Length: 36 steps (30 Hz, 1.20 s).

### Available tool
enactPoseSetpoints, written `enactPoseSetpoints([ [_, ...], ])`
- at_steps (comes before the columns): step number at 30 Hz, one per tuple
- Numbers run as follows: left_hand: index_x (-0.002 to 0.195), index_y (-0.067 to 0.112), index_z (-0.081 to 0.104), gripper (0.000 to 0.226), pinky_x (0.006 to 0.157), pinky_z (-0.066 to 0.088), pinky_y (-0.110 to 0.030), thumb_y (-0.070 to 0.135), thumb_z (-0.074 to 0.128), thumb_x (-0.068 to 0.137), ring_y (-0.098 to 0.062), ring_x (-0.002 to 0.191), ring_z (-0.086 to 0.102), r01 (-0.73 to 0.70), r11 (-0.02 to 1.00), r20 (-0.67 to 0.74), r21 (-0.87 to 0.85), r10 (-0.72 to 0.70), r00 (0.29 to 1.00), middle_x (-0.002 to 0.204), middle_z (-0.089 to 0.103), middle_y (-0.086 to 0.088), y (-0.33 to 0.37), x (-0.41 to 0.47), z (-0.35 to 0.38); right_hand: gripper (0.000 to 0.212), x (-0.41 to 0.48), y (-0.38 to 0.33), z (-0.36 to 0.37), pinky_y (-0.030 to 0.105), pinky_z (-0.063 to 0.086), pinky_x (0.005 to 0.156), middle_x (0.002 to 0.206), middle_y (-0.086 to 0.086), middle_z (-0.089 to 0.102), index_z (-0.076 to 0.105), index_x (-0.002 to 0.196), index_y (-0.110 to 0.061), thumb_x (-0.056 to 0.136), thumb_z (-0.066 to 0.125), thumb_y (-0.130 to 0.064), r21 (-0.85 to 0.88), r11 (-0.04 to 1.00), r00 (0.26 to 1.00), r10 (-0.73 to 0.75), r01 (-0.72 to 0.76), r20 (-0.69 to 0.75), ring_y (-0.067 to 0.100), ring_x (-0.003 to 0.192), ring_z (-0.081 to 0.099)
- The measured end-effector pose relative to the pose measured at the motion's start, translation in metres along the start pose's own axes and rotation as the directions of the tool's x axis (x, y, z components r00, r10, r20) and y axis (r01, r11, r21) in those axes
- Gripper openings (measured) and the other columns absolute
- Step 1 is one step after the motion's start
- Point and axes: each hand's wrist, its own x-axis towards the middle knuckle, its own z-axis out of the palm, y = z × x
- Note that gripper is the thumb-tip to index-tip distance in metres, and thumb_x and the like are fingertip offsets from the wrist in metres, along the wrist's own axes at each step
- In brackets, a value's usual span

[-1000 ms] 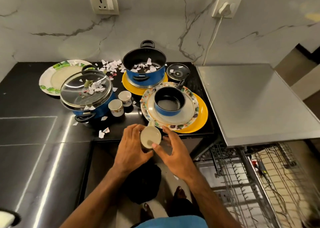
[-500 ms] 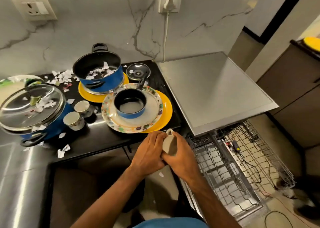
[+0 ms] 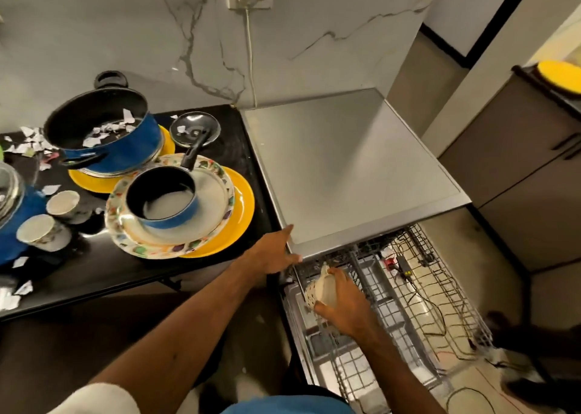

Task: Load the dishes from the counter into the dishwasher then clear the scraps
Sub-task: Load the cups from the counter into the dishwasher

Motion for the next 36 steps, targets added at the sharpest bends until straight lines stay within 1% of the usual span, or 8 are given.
enactPoseSetpoints([
  [4, 0.157, 0.014, 0.029, 0.091, 0.11, 0.045, -0.043, 0.047, 0.075, 0.086, -0.033, 0.134, 0.051, 0.153, 0.982, -0.025, 0.107, -0.151, 0.988, 0.149, 0.049, -0.015, 0.019, 0.034, 0.001, 0.093, 0.03, 0.033, -0.006, 0.042, 0.059, 0.094, 0.137, 0.0, 0.056, 0.034, 0.151, -0.028, 0.077, 0.086, -0.047, -0.02, 1.0, 1.0, 0.007, -0.007, 0.026, 0.022, 0.116, 0.062],
  [7, 0.139, 0.016, 0.049, 0.062, 0.097, 0.053, -0.045, 0.035, 0.075, 0.086, -0.03, 0.119, 0.059, 0.182, 0.929, -0.04, 0.321, -0.179, 0.983, 0.132, 0.058, -0.01, 0.031, 0.039, 0.002, 0.082, 0.062, 0.053, -0.001, 0.038, 0.057, 0.094, 0.133, 0.002, 0.056, 0.04, 0.146, -0.025, 0.08, 0.085, -0.045, -0.055, 0.998, 0.995, 0.023, -0.018, 0.093, 0.022, 0.115, 0.061],
  [11, 0.128, 0.015, 0.058, 0.036, 0.091, 0.052, -0.043, 0.015, 0.066, 0.093, -0.029, 0.117, 0.061, 0.197, 0.843, -0.062, 0.5, -0.192, 0.979, 0.128, 0.061, -0.008, 0.043, 0.044, 0.007, 0.062, 0.103, 0.067, 0.014, 0.023, 0.057, 0.079, 0.116, 0.003, 0.062, 0.055, 0.134, -0.015, 0.083, 0.084, -0.035, -0.116, 0.993, 0.975, 0.025, 0.001, 0.22, 0.017, 0.097, 0.063],
  [14, 0.128, 0.013, 0.059, 0.034, 0.092, 0.051, -0.041, 0.013, 0.065, 0.094, -0.028, 0.12, 0.06, 0.162, 0.791, -0.049, 0.59, -0.165, 0.985, 0.129, 0.061, -0.008, 0.052, 0.05, 0.004, 0.081, 0.129, 0.083, 0.039, 0.036, 0.06, 0.087, 0.13, 0.007, 0.064, 0.044, 0.149, -0.018, 0.082, 0.081, -0.045, -0.218, 0.972, 0.976, -0.04, 0.088, 0.213, 0.026, 0.109, 0.067],
  [19, 0.122, 0.012, 0.064, 0.025, 0.085, 0.049, -0.038, 0.012, 0.06, 0.098, -0.026, 0.116, 0.062, 0.137, 0.755, -0.048, 0.642, -0.139, 0.989, 0.126, 0.063, -0.007, 0.063, 0.057, 0.001, 0.102, 0.148, 0.105, 0.077, 0.05, 0.053, 0.106, 0.169, 0.01, 0.026, 0.01, 0.166, -0.024, 0.09, 0.076, -0.038, -0.288, 0.942, 0.965, -0.103, 0.173, 0.241, 0.038, 0.148, 0.037],
  [27, 0.113, 0.011, 0.065, 0.02, 0.081, 0.053, -0.038, 0.019, 0.067, 0.095, -0.024, 0.102, 0.065, 0.135, 0.75, -0.047, 0.647, -0.138, 0.989, 0.114, 0.067, -0.007, 0.058, 0.064, 0.003, 0.114, 0.167, 0.108, 0.099, 0.029, 0.059, 0.078, 0.154, 0.01, 0.045, 0.007, 0.165, -0.025, 0.083, 0.085, -0.021, -0.229, 0.944, 0.95, -0.178, 0.239, 0.255, 0.033, 0.128, 0.059],
  [31, 0.113, 0.011, 0.065, 0.02, 0.082, 0.052, -0.037, 0.019, 0.069, 0.094, -0.024, 0.101, 0.064, 0.157, 0.756, -0.062, 0.635, -0.153, 0.986, 0.113, 0.067, -0.008, 0.059, 0.067, 0.006, 0.119, 0.172, 0.117, 0.11, 0.044, 0.061, 0.093, 0.168, 0.011, 0.028, 0.003, 0.166, -0.019, 0.081, 0.086, -0.023, -0.271, 0.922, 0.95, -0.22, 0.276, 0.22, 0.04, 0.139, 0.05],
  [36, 0.112, 0.01, 0.065, 0.02, 0.082, 0.053, -0.037, 0.019, 0.069, 0.095, -0.023, 0.096, 0.064, 0.166, 0.742, -0.055, 0.649, -0.172, 0.984, 0.108, 0.066, -0.008, 0.064, 0.072, 0.011, 0.116, 0.17, 0.121, 0.108, 0.045, 0.05, 0.109, 0.166, 0.012, 0.032, 0.011, 0.166, -0.018, 0.08, 0.088, -0.023, -0.192, 0.946, 0.948, -0.211, 0.259, 0.239, 0.035, 0.145, 0.042],
])
